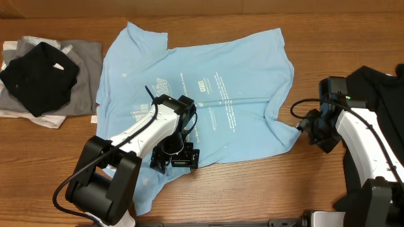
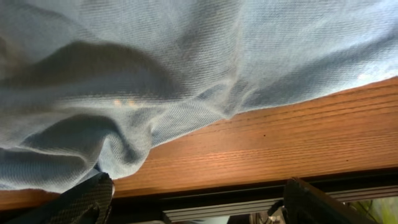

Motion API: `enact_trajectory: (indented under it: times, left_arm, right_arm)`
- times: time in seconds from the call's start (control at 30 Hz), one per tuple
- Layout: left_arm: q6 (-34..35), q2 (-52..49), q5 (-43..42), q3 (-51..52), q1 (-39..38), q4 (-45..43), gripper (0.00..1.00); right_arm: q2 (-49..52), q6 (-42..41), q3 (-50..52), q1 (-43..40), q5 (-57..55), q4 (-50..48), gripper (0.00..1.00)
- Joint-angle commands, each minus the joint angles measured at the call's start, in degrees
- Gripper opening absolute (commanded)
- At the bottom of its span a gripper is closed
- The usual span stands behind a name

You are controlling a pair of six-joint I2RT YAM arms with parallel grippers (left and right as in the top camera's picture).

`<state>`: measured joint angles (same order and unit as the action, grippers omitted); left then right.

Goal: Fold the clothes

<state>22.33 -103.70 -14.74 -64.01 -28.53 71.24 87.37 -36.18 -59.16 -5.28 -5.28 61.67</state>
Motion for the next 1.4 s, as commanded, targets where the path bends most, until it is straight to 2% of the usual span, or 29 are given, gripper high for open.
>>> enact_trajectory:
  times: [0.0,0.13,0.23,0.3,0.37,0.5,0.6,0.73,0.97,1.37]
  left_arm:
    - [-0.96,-0.98,0.33,0.17,-0.35,0.11,0.9]
    - [-1.2,-0.98,0.35,0.17,-0.35,0.13,0.9]
    - [-1.4,-0.98,0.33,0.17,-0.37,0.11,0.9]
    - [-1.38,-0.98,0.35,0.17,-0.35,-0.02,0.9]
    - [-1.38,-0.98,0.33,0.17,-0.35,-0.33,0.9]
    - [-1.38,-0.98,0.33,0.17,-0.33,-0.92,0.91]
    - [-1.38,-0.98,0.31,0.17,-0.33,-0.81,0.91]
    - [-1.38,-0.98,0.31,0.17,-0.33,-0.31,0.91]
    - [-1.42,-0.98,0.33,0.17,-0.33,-0.33,0.91]
    - [-1.55,-0.98,0.33,0.17,-0.33,-0.44,0.91]
  right_arm:
    - [0.22,0.42,-0.63,-1.77,1.79,-0.72,0.67]
    - [1.14,3.06,0.59,-6.54,4.28,-2.25,0.66]
    - [2.21,7.17,1.05,-12.83,10.34,-2.51,0.56]
    - [2.47,13.14,1.44,-16.61,17.53,-2.47,0.52]
    - [2.47,17.68,2.34,-18.91,23.67,-2.64,0.52]
    - [2.49,21.49,6.01,-19.41,31.23,-5.99,0.51]
    - [2.51,20.61,8.66,-19.17,36.72,-9.94,0.51]
    - [2.82,15.13,11.8,-19.17,37.11,-14.86,0.52]
    - [2.99,12.09,17.22,-19.17,40.11,-25.57,0.52]
    - [7.34,9.07,17.75,-17.35,41.4,-30.21,0.5]
